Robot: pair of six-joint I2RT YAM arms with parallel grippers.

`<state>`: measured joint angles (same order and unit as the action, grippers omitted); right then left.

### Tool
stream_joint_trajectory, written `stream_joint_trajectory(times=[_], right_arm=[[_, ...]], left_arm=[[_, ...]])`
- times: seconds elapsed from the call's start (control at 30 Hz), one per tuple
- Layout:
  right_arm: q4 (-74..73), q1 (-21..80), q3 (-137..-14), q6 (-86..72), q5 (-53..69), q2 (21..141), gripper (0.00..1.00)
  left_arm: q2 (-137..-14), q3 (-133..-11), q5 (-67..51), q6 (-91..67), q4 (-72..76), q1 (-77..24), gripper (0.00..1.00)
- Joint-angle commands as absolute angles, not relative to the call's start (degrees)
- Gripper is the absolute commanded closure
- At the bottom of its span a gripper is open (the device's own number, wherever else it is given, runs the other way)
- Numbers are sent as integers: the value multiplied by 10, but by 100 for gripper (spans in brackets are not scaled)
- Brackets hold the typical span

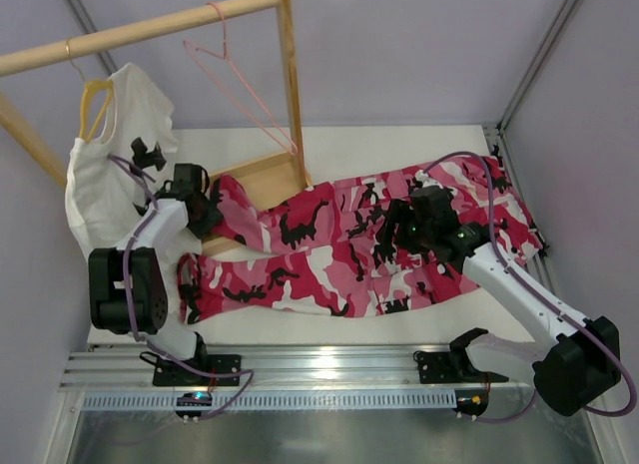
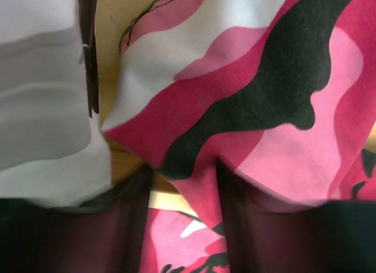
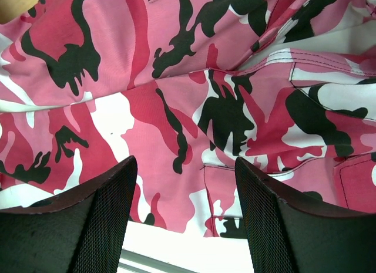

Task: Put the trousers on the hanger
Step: Fold the trousers

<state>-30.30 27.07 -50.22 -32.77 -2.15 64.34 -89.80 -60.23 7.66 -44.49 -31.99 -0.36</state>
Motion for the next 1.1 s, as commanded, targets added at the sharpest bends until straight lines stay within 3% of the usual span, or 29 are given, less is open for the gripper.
stream_joint_trajectory(times=[0.0, 0.1, 0.2, 0.47, 0.87, 0.97, 1.07], right_arm=[[-287, 274, -518, -307, -24, 624, 30], [-279, 273, -513, -307, -33, 623, 29], [-279, 274, -512, -312, -38, 635, 30], [-265, 272, -511, -347, -61, 672, 29], [-287, 252, -608, -381, -57, 709, 29], [-284, 252, -592, -381, -55, 701, 29], [-282, 253, -576, -385, -49, 695, 29]], left_arm=[[-898, -629, 89, -454, -300, -2, 66], [-875, -650, 114, -447, -324, -3, 88], [-853, -686, 163, -432, -360, -10, 100], [-817, -722, 246, -401, -382, -64, 100], [-762, -609, 186, -424, -368, -233, 100], [-753, -564, 146, -435, -332, -256, 97], [-755, -557, 144, -442, -351, -272, 84]])
